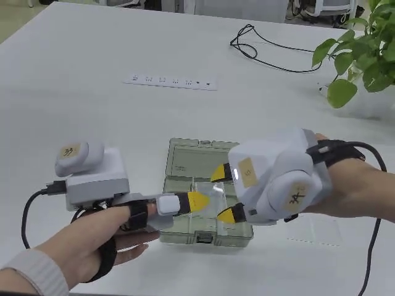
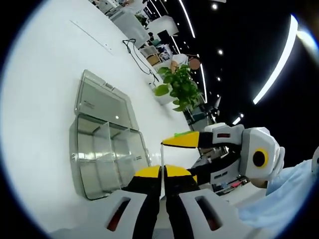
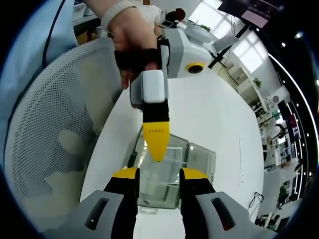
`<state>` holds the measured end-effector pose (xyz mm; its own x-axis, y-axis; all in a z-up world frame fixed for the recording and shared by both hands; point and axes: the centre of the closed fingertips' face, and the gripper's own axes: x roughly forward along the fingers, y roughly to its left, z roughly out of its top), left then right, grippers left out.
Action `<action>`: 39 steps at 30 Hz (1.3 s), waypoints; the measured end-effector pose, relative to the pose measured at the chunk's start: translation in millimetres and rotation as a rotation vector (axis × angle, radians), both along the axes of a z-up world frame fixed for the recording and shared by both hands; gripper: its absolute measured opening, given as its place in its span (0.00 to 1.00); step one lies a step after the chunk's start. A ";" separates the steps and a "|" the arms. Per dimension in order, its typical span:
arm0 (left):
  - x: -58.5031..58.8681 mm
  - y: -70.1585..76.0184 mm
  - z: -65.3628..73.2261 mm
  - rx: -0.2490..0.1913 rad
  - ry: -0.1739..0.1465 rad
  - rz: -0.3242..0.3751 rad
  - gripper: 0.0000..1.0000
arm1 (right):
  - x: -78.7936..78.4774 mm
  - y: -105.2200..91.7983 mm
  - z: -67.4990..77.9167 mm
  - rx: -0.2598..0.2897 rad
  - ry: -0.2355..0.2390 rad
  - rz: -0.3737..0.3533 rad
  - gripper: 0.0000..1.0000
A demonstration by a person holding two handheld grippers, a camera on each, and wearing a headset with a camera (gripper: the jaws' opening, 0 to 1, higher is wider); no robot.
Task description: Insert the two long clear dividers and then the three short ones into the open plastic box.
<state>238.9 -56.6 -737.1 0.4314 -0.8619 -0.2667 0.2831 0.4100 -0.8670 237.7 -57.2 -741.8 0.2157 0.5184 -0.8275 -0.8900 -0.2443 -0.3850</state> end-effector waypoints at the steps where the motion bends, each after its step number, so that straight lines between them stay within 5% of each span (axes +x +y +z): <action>1: 0.0 0.0 0.2 -0.004 0.000 0.000 0.00 | -0.1 0.4 0.4 0.003 0.004 -0.003 0.32; 8: -3.0 0.3 1.7 -0.030 0.010 -0.007 0.00 | -3.6 0.9 2.4 0.012 0.018 0.009 0.32; 14: -5.9 2.2 2.5 -0.001 -0.045 -0.049 0.00 | -2.2 2.5 9.3 0.042 0.054 -0.005 0.41; 17: -5.7 7.1 -0.4 0.041 -0.105 -0.070 0.00 | -9.5 2.5 14.5 0.069 0.158 -0.020 0.42; 19: -8.4 8.4 -0.9 0.038 -0.110 -0.084 0.00 | -11.0 3.2 20.1 0.104 0.245 -0.065 0.39; 25: -16.5 9.7 6.6 0.057 -0.248 -0.168 0.00 | -10.7 1.7 36.5 0.140 0.452 -0.132 0.27; 31: -23.8 8.2 18.5 0.051 -0.353 -0.238 0.00 | -0.7 1.7 37.8 0.077 0.536 -0.127 0.23; 35: -28.7 7.5 21.9 0.069 -0.416 -0.293 0.00 | -13.7 7.6 42.4 0.032 0.677 -0.108 0.21; 39: -33.3 7.6 22.4 0.088 -0.457 -0.347 0.00 | -22.8 5.3 36.8 -0.061 0.733 -0.079 0.19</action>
